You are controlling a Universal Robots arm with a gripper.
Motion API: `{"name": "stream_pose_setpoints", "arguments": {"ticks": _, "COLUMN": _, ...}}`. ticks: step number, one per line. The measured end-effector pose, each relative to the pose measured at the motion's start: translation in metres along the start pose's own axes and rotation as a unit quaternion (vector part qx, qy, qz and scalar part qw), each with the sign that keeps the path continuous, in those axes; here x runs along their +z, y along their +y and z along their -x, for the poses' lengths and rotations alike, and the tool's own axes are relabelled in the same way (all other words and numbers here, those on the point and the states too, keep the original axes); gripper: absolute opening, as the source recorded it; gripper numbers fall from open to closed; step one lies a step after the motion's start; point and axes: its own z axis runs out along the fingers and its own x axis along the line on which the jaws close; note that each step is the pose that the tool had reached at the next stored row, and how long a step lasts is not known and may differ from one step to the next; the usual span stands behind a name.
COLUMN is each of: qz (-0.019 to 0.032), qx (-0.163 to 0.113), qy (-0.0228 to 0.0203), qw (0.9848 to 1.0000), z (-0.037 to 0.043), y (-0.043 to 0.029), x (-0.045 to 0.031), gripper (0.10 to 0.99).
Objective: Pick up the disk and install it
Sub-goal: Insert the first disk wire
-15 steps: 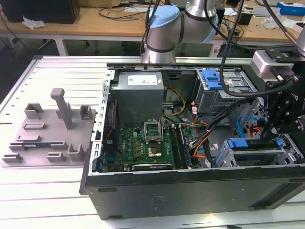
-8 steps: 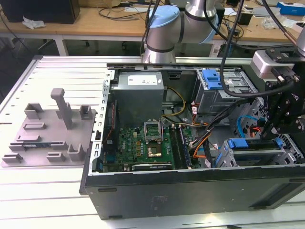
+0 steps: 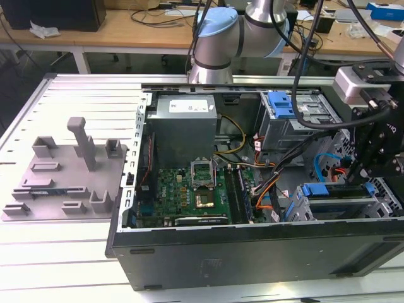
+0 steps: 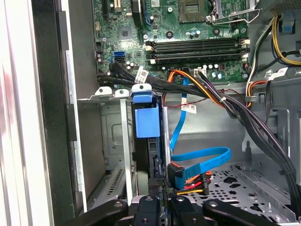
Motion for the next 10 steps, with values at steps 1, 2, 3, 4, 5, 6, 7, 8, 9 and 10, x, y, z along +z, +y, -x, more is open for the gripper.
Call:
{"name": "stream_pose_setpoints", "arguments": {"ticks": 1, "qz": 0.0, "qx": 0.0, "qy": 0.0, "qw": 1.0, "z": -0.0002, "y": -0.0001, "x": -0.0003, "gripper": 0.161}}
{"name": "stream_pose_setpoints", "arguments": {"ticks": 2, "qz": 0.0, "qx": 0.0, "qy": 0.0, "qw": 1.0, "z": -0.0004, "y": -0.0001, "x": -0.0007, "gripper": 0.161}}
{"name": "stream_pose_setpoints", "arguments": {"ticks": 3, "qz": 0.0, "qx": 0.0, "qy": 0.0, "qw": 1.0, "z": -0.0006, "y": -0.0001, "x": -0.0012, "gripper": 0.161}}
{"name": "stream_pose_setpoints", "arguments": {"ticks": 4, "qz": 0.0, "qx": 0.0, "qy": -0.0001, "qw": 1.0, "z": -0.0007, "y": -0.0001, "x": -0.0012, "gripper": 0.161}}
{"name": "stream_pose_setpoints", "arguments": {"ticks": 5, "qz": 0.0, "qx": 0.0, "qy": -0.0001, "qw": 1.0, "z": -0.001, "y": -0.0001, "x": -0.0012, "gripper": 0.161}}
{"name": "stream_pose_setpoints", "arguments": {"ticks": 6, "qz": 0.0, "qx": 0.0, "qy": -0.0001, "qw": 1.0, "z": -0.0012, "y": -0.0001, "x": -0.0012, "gripper": 0.161}}
{"name": "stream_pose_setpoints", "arguments": {"ticks": 7, "qz": 0.0, "qx": 0.0, "qy": -0.0001, "qw": 1.0, "z": -0.002, "y": -0.0002, "x": -0.0012, "gripper": 0.161}}
{"name": "stream_pose_setpoints", "arguments": {"ticks": 8, "qz": 0.0, "qx": 0.0, "qy": -0.0001, "qw": 1.0, "z": -0.0021, "y": -0.0002, "x": -0.0011, "gripper": 0.161}}
{"name": "stream_pose_setpoints", "arguments": {"ticks": 9, "qz": 0.0, "qx": 0.0, "qy": 0.0, "qw": 1.0, "z": -0.0021, "y": -0.0002, "x": -0.001, "gripper": 0.161}}
{"name": "stream_pose_setpoints", "arguments": {"ticks": 10, "qz": 0.0, "qx": 0.0, "qy": 0.0, "qw": 1.0, "z": -0.0021, "y": -0.0002, "x": -0.0009, "gripper": 0.161}}
